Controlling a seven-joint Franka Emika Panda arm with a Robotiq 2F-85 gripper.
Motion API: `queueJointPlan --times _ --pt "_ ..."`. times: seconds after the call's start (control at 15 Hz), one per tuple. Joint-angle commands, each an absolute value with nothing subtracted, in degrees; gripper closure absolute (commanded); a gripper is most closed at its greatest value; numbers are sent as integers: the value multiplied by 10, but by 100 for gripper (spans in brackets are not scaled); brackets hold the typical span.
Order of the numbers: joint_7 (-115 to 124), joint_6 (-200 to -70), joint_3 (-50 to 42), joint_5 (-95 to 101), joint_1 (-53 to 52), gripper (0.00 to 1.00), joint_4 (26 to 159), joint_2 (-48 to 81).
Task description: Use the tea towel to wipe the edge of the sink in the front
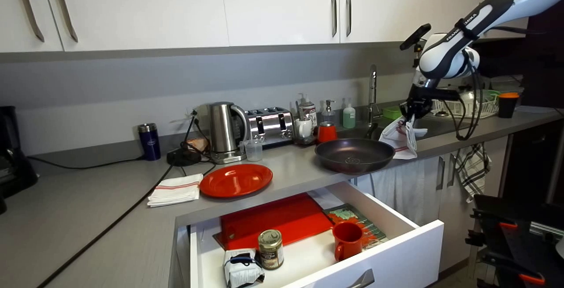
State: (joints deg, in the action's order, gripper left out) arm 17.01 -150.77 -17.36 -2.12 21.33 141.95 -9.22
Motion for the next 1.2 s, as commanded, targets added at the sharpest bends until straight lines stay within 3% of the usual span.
queueJointPlan --times 0.0,1.13 --pt "146 -1509 -167 -55 189 93 1411 -74" --pt "-49 -1495 -147 -310 116 93 1366 -8"
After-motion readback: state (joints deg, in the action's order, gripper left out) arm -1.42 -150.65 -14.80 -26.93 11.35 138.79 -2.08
